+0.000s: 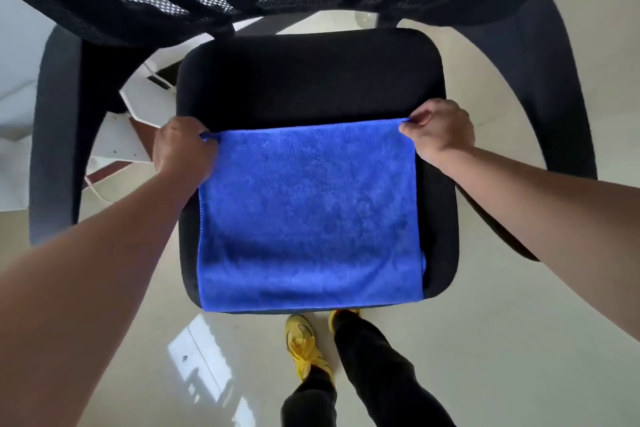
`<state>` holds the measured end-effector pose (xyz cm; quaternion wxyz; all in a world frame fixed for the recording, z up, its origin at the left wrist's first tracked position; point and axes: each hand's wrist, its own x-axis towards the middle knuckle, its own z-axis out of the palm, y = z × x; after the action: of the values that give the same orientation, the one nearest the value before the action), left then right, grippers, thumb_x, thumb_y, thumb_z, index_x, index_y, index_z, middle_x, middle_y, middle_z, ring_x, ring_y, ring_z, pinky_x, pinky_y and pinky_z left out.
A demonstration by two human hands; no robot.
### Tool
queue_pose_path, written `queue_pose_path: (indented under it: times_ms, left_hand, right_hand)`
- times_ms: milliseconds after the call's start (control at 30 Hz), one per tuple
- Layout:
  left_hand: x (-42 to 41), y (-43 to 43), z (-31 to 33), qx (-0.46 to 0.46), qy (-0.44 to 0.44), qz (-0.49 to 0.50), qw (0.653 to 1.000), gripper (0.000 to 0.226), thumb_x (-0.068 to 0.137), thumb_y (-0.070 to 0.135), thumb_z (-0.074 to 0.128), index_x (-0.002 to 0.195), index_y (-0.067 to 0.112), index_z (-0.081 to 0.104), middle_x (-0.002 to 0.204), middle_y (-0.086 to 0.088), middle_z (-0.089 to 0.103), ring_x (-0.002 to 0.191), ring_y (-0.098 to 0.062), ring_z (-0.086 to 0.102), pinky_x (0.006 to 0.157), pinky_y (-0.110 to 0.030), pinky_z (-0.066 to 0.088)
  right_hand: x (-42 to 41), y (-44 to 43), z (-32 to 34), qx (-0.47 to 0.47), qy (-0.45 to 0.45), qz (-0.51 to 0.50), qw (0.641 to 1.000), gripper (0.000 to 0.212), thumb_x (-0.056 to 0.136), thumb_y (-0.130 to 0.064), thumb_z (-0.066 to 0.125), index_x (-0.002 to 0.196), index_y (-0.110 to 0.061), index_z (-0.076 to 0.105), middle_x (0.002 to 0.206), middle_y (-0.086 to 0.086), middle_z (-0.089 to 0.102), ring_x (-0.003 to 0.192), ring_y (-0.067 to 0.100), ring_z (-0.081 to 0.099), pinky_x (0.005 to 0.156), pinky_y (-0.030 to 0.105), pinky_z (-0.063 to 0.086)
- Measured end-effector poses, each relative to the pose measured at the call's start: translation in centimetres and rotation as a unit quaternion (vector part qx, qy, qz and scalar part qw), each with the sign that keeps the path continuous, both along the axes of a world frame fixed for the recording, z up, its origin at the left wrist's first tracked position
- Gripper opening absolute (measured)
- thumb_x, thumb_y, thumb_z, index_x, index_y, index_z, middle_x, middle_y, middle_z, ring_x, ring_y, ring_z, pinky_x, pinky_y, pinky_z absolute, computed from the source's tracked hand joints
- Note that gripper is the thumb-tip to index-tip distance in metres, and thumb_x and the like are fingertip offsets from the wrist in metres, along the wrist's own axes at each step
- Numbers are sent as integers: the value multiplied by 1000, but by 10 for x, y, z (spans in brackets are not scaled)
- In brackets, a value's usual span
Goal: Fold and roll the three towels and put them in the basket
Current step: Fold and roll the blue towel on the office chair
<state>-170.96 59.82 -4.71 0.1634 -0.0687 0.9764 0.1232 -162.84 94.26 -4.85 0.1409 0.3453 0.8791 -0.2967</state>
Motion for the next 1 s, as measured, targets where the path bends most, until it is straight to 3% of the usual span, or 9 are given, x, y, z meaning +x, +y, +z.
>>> queue_pose_path:
  times_ms: [67,167,267,400,533,700,833,900,1000]
  left_hand:
    - [-2,0,-2,20,4,24,1000,18,80,18,63,94,16,73,97,-12,70,96,-36,61,76,-31,42]
    - [-3,0,-4,87,-17,93,992,5,72,20,68,76,23,67,80,-7,65,79,-28,59,65,-29,41]
    - [-2,0,-3,131,-39,133,982,19,66,17,72,62,23,55,63,2,53,65,-21,50,53,-24,36]
    - [-6,-3,0,156,-51,126,978,22,67,12,73,58,22,55,56,5,50,52,-15,45,44,-18,36]
    - [-5,-8,4,157,-15,86,984,18,72,20,73,65,20,57,60,2,52,58,-18,46,55,-24,36]
    - [10,-10,10,115,7,17,993,6,78,19,69,83,18,72,73,1,62,78,-18,56,75,-26,40]
    - [17,-10,17,105,-28,55,993,18,81,22,68,65,13,68,54,2,56,55,-13,50,57,-23,38]
    - [20,-9,20,115,-28,78,990,28,83,24,63,57,13,63,51,3,54,50,-12,47,50,-23,34]
    - [27,-10,23,125,-10,99,987,31,84,23,56,63,2,64,51,-7,50,52,-24,43,53,-25,35]
  right_hand:
    - [0,1,-1,6,6,12,1000,20,78,-37,72,95,-29,66,101,-7,70,95,17,65,82,30,51]
    - [2,1,-1,8,-3,38,999,31,74,-44,72,100,-31,64,100,-6,70,93,19,64,81,32,50]
    - [3,1,-2,0,-4,45,999,24,75,-40,72,95,-30,64,99,-4,70,93,21,65,81,33,51]
    - [7,-3,-2,-21,55,42,997,12,78,-31,71,88,-27,65,82,-9,66,83,19,65,76,32,50]
    - [11,-9,2,-21,94,73,993,7,81,-32,68,86,-26,65,78,-13,62,78,16,62,73,34,51]
    - [12,-6,0,11,48,64,997,9,84,-25,66,92,-26,69,96,-4,70,91,21,65,82,33,51]
    - [17,-3,-1,0,45,36,998,33,83,-17,63,115,-24,61,98,3,70,92,21,64,85,30,49]
    - [18,-4,-1,-7,49,38,998,28,82,-19,64,109,-24,64,93,2,71,91,22,65,83,31,50]
    - [21,-9,-1,-32,72,33,996,13,81,-20,68,94,-23,69,85,-3,70,87,21,67,82,33,53]
